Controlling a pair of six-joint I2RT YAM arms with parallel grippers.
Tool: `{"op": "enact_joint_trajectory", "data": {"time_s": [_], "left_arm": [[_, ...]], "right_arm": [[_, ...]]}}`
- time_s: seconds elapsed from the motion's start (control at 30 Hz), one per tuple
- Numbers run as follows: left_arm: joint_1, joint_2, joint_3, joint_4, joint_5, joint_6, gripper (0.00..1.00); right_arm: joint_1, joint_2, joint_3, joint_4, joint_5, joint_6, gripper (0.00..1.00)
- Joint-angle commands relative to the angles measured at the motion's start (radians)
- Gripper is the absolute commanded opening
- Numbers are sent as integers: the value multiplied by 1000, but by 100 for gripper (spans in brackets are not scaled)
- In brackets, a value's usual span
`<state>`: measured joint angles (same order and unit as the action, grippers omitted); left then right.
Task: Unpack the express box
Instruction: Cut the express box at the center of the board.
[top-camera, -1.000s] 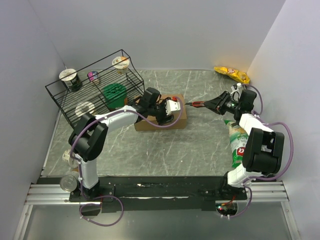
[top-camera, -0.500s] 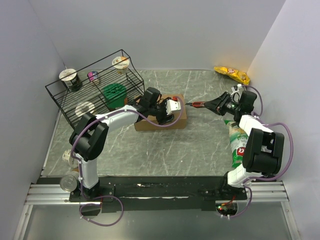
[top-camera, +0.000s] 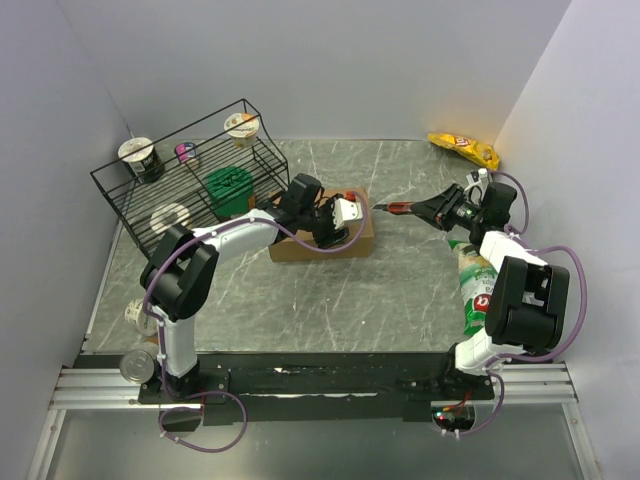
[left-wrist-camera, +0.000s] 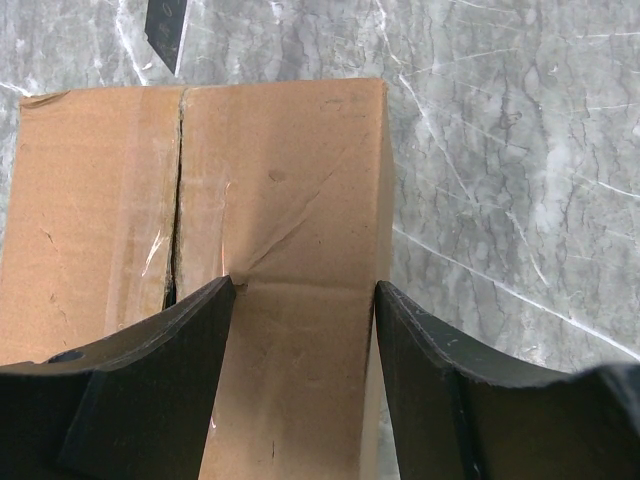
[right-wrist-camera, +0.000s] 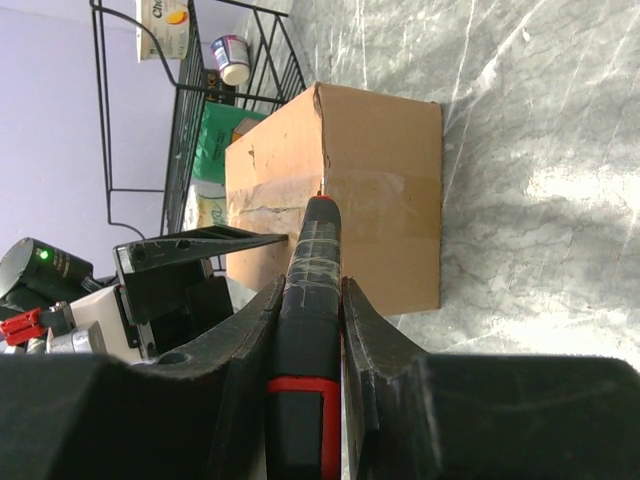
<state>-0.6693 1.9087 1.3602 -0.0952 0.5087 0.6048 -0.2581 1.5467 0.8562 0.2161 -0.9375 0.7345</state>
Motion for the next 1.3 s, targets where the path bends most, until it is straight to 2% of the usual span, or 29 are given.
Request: {"op": "enact_joint_trajectory", "data": {"time_s": [0.0,0.67,0.97,1.27], "left_arm": [[-7,19,33,-11,10,-16,64],[-7,35,37,2,-4,-40,63],[-6,78,86,11,-44,-115,62],[-6,76,79,18,-58,-129,61]], "right_arm": [[-3,-28,6,25,-21,-21,0],[26,-17,29,-43,-47,-78,0],[36,-45,18,-155,-80,-158,0],[33,-82,6,-300,-136,-257,0]]}}
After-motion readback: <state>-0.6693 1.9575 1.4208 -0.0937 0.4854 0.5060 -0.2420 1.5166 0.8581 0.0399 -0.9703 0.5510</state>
